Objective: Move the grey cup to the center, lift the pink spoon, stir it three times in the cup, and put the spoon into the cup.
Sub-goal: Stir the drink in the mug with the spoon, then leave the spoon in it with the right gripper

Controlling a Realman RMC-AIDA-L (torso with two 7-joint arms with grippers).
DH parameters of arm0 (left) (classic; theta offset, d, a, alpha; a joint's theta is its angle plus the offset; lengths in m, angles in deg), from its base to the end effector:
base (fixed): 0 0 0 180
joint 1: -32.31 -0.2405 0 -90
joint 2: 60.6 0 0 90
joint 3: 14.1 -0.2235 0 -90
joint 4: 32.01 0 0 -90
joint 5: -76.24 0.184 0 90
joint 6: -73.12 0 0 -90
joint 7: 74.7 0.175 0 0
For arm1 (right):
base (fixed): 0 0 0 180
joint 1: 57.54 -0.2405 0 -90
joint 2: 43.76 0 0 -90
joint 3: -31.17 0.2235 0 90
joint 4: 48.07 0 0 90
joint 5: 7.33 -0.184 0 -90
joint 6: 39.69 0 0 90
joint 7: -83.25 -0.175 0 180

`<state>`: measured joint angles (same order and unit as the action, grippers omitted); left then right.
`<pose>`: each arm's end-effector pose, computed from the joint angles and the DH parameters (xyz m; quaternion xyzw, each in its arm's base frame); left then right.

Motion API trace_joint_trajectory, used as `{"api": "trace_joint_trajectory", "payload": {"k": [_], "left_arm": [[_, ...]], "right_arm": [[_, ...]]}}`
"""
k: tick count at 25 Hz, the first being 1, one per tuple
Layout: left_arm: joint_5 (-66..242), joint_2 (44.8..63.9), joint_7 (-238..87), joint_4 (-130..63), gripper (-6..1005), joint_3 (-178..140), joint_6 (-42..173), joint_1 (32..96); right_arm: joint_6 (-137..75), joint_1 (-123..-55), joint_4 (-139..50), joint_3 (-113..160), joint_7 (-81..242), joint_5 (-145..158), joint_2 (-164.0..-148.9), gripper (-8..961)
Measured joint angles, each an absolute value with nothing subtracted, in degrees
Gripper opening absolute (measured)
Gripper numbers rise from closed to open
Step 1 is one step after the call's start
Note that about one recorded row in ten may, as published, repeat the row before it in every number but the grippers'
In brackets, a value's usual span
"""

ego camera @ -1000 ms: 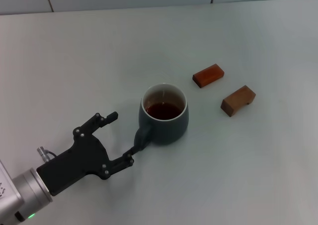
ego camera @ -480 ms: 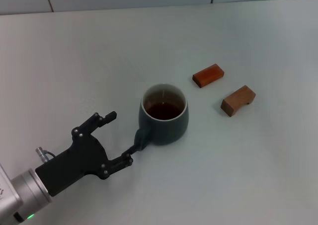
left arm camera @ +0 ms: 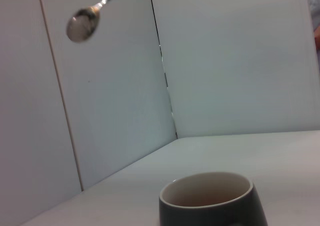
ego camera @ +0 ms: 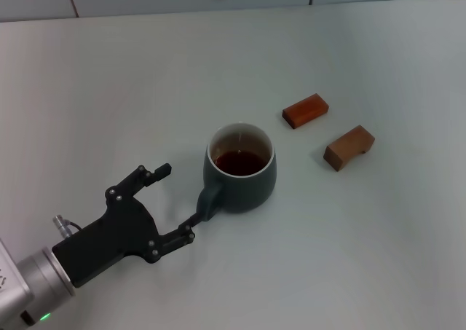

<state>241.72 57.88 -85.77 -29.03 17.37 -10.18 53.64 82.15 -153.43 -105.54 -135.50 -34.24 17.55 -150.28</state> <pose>-0.2380 0.2329 -0.0732 -0.9054 -0.0335 -0.2954 0.3030 0.0239 0.3722 0.1212 -0.9331 0.3487 -0.0473 0.0738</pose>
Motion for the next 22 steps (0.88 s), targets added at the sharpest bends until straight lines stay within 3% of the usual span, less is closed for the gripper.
{"api": "trace_joint_trajectory", "payload": {"k": [4,13,22], "left_arm": [[241.75,57.82,-85.77,-29.02,837,17.37,-10.12,53.8],[241.51,57.79,-85.77,-29.16,837,17.37,-10.11,53.83],[241.47,57.79,-85.77,-29.11,837,17.37,-10.13,53.61]], "right_arm": [[80.69,-155.91,-101.73,-135.47,-36.17,21.59,-151.12,121],[80.25,-158.22,-96.64,-135.37,-38.3,27.12,-150.76,120],[80.25,-159.65,-95.53,-135.38,-39.24,31.75,-152.4,120]]}}
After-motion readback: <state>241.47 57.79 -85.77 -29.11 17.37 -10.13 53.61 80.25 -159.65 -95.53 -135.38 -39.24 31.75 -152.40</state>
